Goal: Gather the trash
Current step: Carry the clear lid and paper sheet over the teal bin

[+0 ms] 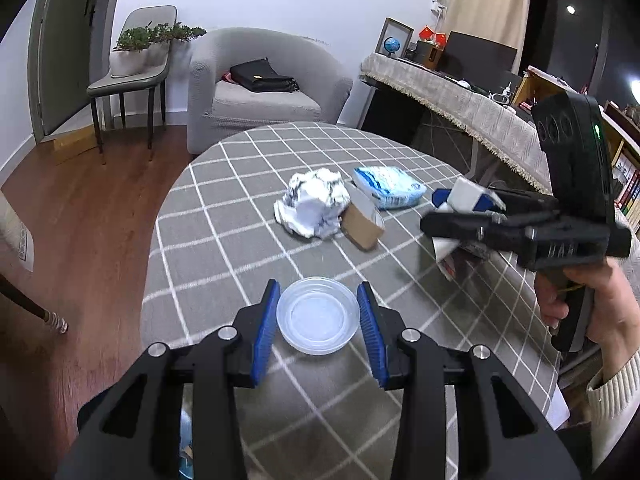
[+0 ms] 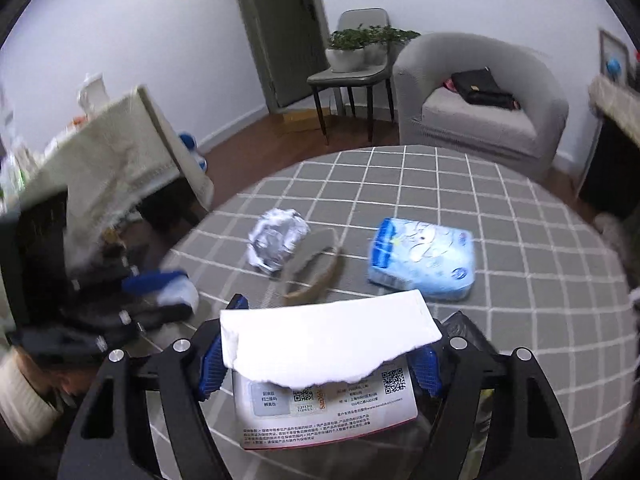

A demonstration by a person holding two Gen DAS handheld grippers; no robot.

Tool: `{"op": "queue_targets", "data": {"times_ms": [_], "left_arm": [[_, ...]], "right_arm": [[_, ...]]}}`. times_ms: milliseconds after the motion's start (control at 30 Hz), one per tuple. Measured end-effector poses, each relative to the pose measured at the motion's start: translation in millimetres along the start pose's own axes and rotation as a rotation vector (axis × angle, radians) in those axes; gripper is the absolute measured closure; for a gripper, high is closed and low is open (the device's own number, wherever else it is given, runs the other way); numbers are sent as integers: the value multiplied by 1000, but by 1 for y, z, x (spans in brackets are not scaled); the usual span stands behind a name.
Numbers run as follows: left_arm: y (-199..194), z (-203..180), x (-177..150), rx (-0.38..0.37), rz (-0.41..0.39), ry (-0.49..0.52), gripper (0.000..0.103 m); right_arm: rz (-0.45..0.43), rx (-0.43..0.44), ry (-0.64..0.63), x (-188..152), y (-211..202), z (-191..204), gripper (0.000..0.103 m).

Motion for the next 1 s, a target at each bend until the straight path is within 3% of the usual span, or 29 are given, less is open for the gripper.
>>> {"op": "queue_targets", "data": {"times_ms": [467, 733, 1000], "left_arm": [[-48, 16, -11, 29, -26, -21, 61], [-70, 34, -22, 76, -23, -23, 61], [-85, 67, -32, 135, -19, -39, 61]], "right_arm": [[5, 37, 40, -11, 1, 54, 28], [-34, 66, 78, -12, 5, 80, 28], [-17, 62, 53, -11, 20, 101, 28]]}}
Point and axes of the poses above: each gripper's, at about its wrist camera, not at the fingertips, and y roughly the way its jaws point, z to its left, x to its top, the point moved 5 cm from there along y, roughly the way its jaws point, and after that the axes turned 13 degrees about -z, right-handed, at the moved point
